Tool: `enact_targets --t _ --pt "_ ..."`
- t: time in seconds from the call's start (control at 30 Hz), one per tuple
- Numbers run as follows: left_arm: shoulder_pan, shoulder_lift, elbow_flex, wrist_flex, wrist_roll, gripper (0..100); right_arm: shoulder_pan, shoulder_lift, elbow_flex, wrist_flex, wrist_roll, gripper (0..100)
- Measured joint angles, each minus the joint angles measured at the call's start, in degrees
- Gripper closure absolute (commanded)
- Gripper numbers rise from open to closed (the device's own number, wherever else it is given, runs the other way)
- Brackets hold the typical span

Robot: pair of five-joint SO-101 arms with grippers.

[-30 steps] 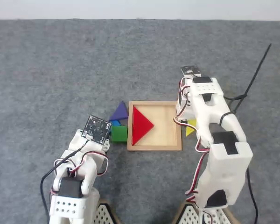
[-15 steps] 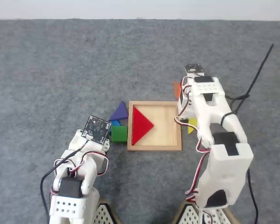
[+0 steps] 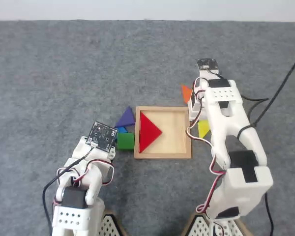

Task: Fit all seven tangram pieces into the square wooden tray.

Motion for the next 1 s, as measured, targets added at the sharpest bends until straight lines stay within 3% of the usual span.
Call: enact_targets --t 0.57,0.77,1.0 --pt "0.0 0.0 0.0 0.0 0.0 95 -0.09 6.95 0.0 -7.47 2.55 69.0" --pt "0.0 0.0 0.0 0.0 0.0 95 0.0 8.7 0.0 -7.47 2.55 81.2" --pt "0.0 0.0 0.0 0.0 0.0 95 0.18 9.05 -0.09 -8.26 2.46 81.2"
